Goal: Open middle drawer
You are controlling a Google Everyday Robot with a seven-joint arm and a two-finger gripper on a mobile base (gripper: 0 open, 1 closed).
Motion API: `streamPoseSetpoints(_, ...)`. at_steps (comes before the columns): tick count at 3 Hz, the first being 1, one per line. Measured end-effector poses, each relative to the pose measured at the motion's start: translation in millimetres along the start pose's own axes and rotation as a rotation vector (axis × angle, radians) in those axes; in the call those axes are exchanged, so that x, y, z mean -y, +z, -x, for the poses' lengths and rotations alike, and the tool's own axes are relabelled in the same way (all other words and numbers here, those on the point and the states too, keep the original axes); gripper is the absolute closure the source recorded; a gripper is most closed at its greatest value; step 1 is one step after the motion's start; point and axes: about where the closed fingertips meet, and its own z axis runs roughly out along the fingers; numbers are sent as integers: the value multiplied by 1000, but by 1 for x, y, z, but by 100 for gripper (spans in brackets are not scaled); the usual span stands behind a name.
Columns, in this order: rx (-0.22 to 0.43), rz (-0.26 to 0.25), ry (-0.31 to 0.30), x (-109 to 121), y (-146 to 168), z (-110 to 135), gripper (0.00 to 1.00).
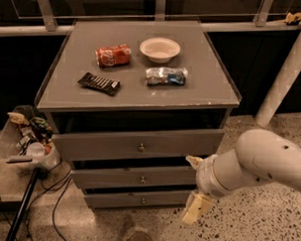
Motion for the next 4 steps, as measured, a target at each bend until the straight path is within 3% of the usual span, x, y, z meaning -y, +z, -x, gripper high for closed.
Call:
streamPoseSetpoints(1,125,-48,6,7,21,-15,0)
streamPoseSetpoints(2,192,-90,37,15,45,-38,0)
streamPoseSetpoints(3,193,-117,87,29,72,-58,0)
streamPoseSetpoints(4,187,-107,78,30,78,-57,0)
